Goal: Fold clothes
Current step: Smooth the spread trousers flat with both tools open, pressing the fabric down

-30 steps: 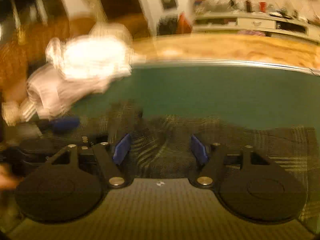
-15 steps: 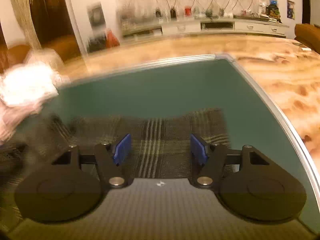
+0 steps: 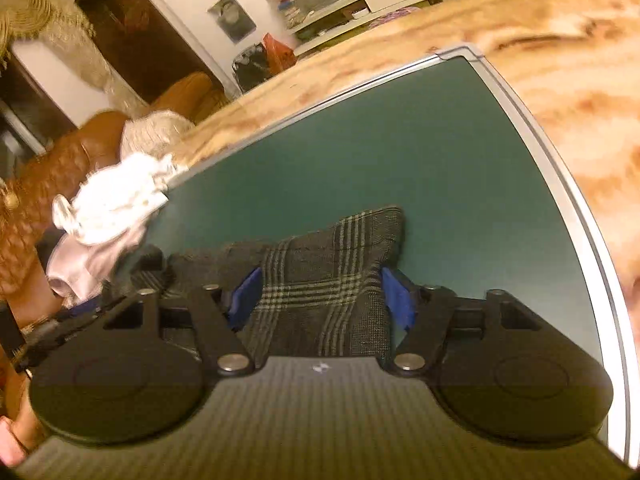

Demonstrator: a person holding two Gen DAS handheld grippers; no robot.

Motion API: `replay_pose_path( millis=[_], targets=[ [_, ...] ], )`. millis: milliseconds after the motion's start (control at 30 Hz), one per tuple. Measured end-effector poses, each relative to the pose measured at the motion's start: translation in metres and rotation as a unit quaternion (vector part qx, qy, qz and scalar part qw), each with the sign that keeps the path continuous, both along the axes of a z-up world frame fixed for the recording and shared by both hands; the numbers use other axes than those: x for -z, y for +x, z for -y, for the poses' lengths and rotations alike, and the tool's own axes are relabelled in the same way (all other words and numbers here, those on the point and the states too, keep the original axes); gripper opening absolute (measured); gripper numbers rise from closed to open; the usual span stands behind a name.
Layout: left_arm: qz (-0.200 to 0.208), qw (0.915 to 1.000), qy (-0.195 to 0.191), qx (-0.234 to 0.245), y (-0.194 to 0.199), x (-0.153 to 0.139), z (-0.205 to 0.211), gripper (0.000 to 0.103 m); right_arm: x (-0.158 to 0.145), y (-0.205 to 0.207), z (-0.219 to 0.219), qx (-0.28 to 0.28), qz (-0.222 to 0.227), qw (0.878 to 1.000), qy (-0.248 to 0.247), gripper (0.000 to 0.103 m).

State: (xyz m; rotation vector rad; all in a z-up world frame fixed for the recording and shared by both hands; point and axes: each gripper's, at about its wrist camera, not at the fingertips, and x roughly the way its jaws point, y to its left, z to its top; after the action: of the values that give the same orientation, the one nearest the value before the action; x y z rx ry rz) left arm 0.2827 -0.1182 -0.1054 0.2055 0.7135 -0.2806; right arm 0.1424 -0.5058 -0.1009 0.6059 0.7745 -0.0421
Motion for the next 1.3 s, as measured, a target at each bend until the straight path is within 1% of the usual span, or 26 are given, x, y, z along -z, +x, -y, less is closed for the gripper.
replay_pose_path(
  millis=[33,67,100,133,233,267,300,367,400,467,533,600,633,667,700,733,767,833,900,933,1000,1033,1067,1167,1233,1300],
  targets=[
    [-0.004,0.9999,-0.004,-0.015,0.002,0.0,-0.004,0.091,0.001,0.0,0.002,0.005,-0.01,1.0,-0.004,0.007],
    [-0.004,0.9996,-0.002,-0.028,0.003,0.0,-0.007,0.091,0.004,-0.002,0.004,0.016,-0.015,1.0,0.002,0.008],
    [0.001,0.9992,0.006,-0.04,0.003,0.0,-0.009,0.091,0.006,-0.007,0.002,0.029,-0.01,1.0,0.003,0.008],
    [0.008,0.9988,0.015,-0.046,0.002,0.0,-0.009,0.091,0.002,-0.013,-0.002,0.04,-0.004,0.999,-0.017,0.008],
    [0.027,0.9974,0.045,-0.049,-0.004,0.001,-0.002,0.091,-0.027,-0.032,-0.03,0.058,0.036,0.992,-0.11,0.008],
    [0.031,0.9969,0.052,-0.05,-0.006,0.001,0.0,0.091,-0.037,-0.038,-0.04,0.069,0.051,0.988,-0.129,0.008],
    [0.027,0.9972,0.048,-0.05,-0.005,0.0,0.0,0.09,-0.046,-0.043,-0.047,0.083,0.061,0.985,-0.141,0.008],
    [0.015,0.9982,0.031,-0.048,-0.004,-0.004,0.0,0.081,-0.052,-0.042,-0.057,0.106,0.051,0.98,-0.159,0.008],
    [0.009,0.9988,0.022,-0.043,-0.005,-0.007,0.001,0.081,-0.045,-0.034,-0.06,0.107,0.031,0.979,-0.173,0.008],
    [0.012,0.9998,-0.002,-0.015,-0.011,-0.019,0.009,0.081,-0.031,-0.017,-0.065,0.108,-0.005,0.975,-0.194,0.008],
    [0.019,0.9993,-0.028,0.018,-0.019,-0.032,0.018,0.082,-0.018,-0.006,-0.062,0.111,-0.024,0.976,-0.186,0.011],
    [0.019,0.9976,-0.043,0.051,-0.024,-0.04,0.033,0.085,-0.015,-0.004,-0.06,0.12,-0.027,0.975,-0.184,0.017],
    [0.016,0.9965,-0.047,0.067,-0.026,-0.041,0.042,0.085,-0.018,-0.008,-0.062,0.128,-0.015,0.974,-0.184,0.023],
    [0.014,0.9951,-0.05,0.083,-0.027,-0.043,0.052,0.085,-0.02,-0.011,-0.063,0.136,-0.003,0.974,-0.183,0.032],
    [0.011,0.9938,-0.053,0.097,-0.028,-0.044,0.061,0.085,-0.023,-0.016,-0.065,0.143,0.01,0.973,-0.184,0.038],
    [0.007,0.9945,-0.05,0.092,-0.025,-0.04,0.062,0.085,-0.027,-0.019,-0.07,0.139,0.025,0.972,-0.185,0.046],
    [0.003,0.9951,-0.047,0.087,-0.021,-0.035,0.063,0.085,-0.031,-0.019,-0.076,0.121,0.037,0.975,-0.183,0.048],
    [-0.005,0.9962,-0.042,0.077,-0.015,-0.026,0.066,0.086,-0.032,-0.012,-0.09,0.069,0.044,0.982,-0.172,0.049],
    [-0.014,0.9971,-0.036,0.066,-0.008,-0.017,0.068,0.094,-0.027,0.001,-0.105,0.02,0.043,0.987,-0.155,0.049],
    [-0.018,0.9974,-0.033,0.061,-0.004,-0.013,0.07,0.097,-0.024,0.009,-0.111,0.001,0.04,0.988,-0.149,0.049],
    [-0.026,0.998,-0.028,0.05,0.003,-0.004,0.072,0.102,-0.015,0.023,-0.118,-0.014,0.026,0.988,-0.154,0.049],
    [-0.03,0.9982,-0.027,0.045,0.006,0.0,0.073,0.103,-0.01,0.03,-0.12,-0.019,0.018,0.987,-0.156,0.049],
    [-0.037,0.9979,-0.039,0.036,0.009,0.001,0.068,0.103,-0.006,0.034,-0.12,-0.017,0.01,0.988,-0.154,0.049],
    [-0.035,0.9979,-0.049,0.024,0.009,0.002,0.062,0.103,-0.004,0.036,-0.116,-0.004,0.013,0.987,-0.163,0.049],
    [-0.035,0.998,-0.049,0.019,0.009,0.002,0.062,0.103,-0.002,0.035,-0.114,0.004,0.017,0.986,-0.164,0.049],
    [-0.035,0.9982,-0.047,0.016,0.011,0.002,0.062,0.103,-0.001,0.037,-0.117,0.009,0.013,0.984,-0.178,0.049]
  ],
)
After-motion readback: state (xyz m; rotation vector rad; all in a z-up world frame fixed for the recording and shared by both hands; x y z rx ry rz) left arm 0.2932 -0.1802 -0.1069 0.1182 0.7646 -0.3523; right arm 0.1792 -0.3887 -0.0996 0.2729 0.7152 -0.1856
